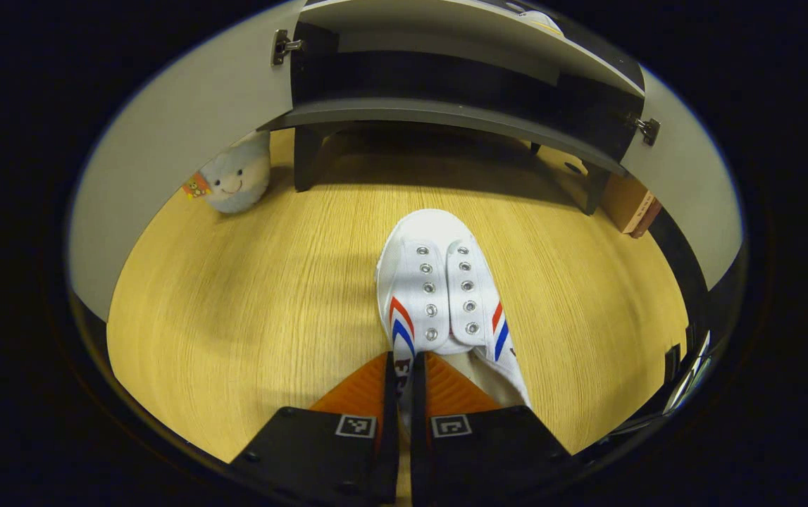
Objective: Grab one shoe with the right hand and put it into the shoe cabinet, grab the other shoe with the left hand and put it into the shoe cabinet; then close the right door with the right hand and the left door with the left hand.
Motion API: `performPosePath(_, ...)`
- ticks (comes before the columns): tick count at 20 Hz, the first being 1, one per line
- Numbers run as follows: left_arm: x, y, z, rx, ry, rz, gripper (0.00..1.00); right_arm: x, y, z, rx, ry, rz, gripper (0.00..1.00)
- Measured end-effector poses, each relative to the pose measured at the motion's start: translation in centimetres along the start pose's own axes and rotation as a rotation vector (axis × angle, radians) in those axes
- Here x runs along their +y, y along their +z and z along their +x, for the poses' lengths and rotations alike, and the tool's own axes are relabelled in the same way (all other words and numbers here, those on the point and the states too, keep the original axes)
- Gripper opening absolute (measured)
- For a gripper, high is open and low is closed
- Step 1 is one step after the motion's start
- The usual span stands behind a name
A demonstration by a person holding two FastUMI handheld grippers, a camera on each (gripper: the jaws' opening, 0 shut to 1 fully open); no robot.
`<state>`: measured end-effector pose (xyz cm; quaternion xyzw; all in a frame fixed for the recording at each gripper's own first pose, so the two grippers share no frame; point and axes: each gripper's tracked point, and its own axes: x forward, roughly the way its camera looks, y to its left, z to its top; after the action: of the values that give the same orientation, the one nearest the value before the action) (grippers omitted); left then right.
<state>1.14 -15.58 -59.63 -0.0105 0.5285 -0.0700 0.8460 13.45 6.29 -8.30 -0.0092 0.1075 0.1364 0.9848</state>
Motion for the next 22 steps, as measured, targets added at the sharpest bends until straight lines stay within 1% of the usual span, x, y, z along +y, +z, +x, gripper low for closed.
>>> performPosePath(1,0.0,0.3,0.0,-0.019,0.002,0.018,0.07,0.1,0.1,-0.1,-0.002,0.001,-0.008,0.94)
performPosePath(3,0.2,0.8,-0.3,-0.018,0.014,0.030,0.06,0.4,0.3,-0.3,-0.009,0.006,-0.020,0.94)
performPosePath(4,0.3,1.0,-0.7,-0.006,0.007,0.006,0.07,0.6,0.5,-0.5,-0.013,0.009,-0.023,0.94)
performPosePath(7,-0.6,2.1,-2.5,0.026,-0.056,-0.117,0.06,0.6,1.1,-0.8,-0.031,0.010,-0.014,0.94)
performPosePath(9,-0.8,3.6,-4.2,0.018,-0.070,-0.148,0.06,0.7,1.2,-0.8,-0.034,0.014,-0.009,0.94)
performPosePath(12,-0.6,6.0,-6.6,-0.004,-0.090,-0.164,0.06,0.9,1.2,-0.8,-0.037,0.025,0.002,0.94)
performPosePath(13,0.0,7.0,-7.5,-0.017,-0.089,-0.158,0.06,1.0,1.1,-0.9,-0.038,0.030,0.008,0.94)
performPosePath(16,1.5,10.4,-10.5,-0.090,-0.045,-0.089,0.06,1.6,1.4,-0.8,-0.044,0.053,0.023,0.94)
performPosePath(17,1.9,11.9,-12.0,-0.109,-0.048,-0.093,0.06,1.7,1.6,-0.7,-0.046,0.059,0.026,0.94)
performPosePath(20,3.3,16.5,-16.4,-0.166,-0.090,-0.127,0.06,2.1,2.2,-0.6,-0.057,0.072,0.030,0.94)
performPosePath(22,3.5,18.9,-19.2,-0.218,-0.114,-0.128,0.06,2.4,2.6,-0.8,-0.066,0.081,0.036,0.94)
